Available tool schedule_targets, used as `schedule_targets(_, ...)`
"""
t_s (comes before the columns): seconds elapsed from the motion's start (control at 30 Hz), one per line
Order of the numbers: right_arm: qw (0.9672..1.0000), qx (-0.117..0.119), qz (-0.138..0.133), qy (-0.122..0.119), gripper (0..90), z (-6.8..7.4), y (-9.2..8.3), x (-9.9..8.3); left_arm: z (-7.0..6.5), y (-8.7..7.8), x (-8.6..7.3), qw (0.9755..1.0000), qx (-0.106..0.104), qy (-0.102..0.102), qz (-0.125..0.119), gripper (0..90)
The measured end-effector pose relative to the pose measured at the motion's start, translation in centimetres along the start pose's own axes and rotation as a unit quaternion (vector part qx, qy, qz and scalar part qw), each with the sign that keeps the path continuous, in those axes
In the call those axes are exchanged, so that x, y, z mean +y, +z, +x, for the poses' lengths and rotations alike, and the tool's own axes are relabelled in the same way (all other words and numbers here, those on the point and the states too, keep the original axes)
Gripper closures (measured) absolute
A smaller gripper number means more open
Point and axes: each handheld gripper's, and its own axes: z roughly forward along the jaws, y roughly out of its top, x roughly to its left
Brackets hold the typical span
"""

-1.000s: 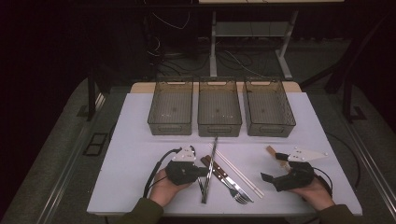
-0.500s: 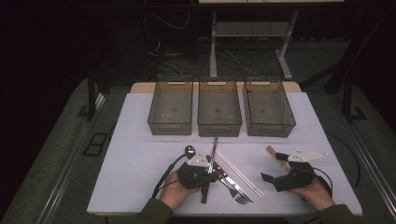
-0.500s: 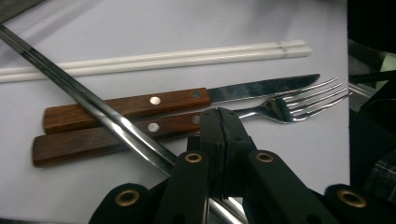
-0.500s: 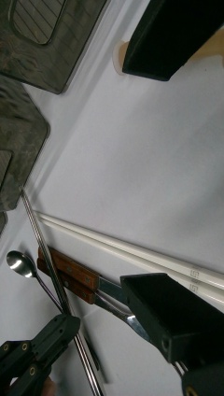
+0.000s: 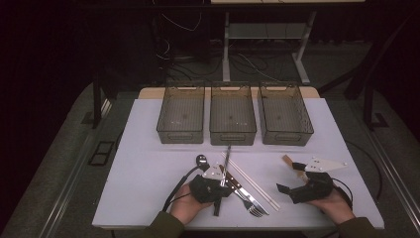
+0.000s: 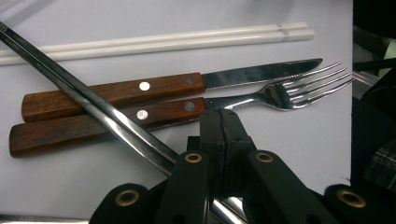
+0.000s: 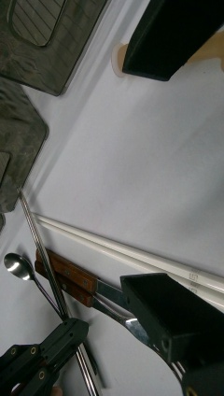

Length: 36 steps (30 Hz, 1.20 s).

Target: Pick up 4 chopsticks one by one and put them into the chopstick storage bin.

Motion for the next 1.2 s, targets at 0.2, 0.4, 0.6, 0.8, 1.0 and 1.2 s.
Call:
schedule_targets(0.2,1.0000,0.000,0.001,-0.001,1.2,0.01,0.00,-0.01,0.05,-0.14,-0.10,0.9999,0.003,-0.004,0.009,89.1)
schedule_targets(0.4,1.0000,-0.001,0.000,-0.002,1.2,0.02,-0.02,-0.01,0.20,-0.28,-0.21,0.9998,0.008,-0.001,0.019,89.1)
schedule_targets(0.6,1.0000,-0.001,0.000,-0.002,1.1,0.02,-0.03,-0.01,0.40,-0.34,-0.29,0.9997,0.011,0.004,0.021,89.1)
schedule_targets(0.8,1.0000,-0.001,0.000,-0.002,1.2,0.03,-0.04,0.00,0.46,-0.45,-0.37,0.9997,0.016,0.000,0.018,89.1)
schedule_targets(1.0,1.0000,-0.001,0.000,-0.002,1.2,0.04,-0.04,0.00,0.62,-0.64,-0.51,0.9994,0.022,-0.005,0.026,89.1)
schedule_targets(1.2,1.0000,-0.001,0.000,-0.002,1.1,0.07,-0.05,0.00,0.81,-0.76,-0.55,0.9993,0.026,-0.002,0.028,89.1)
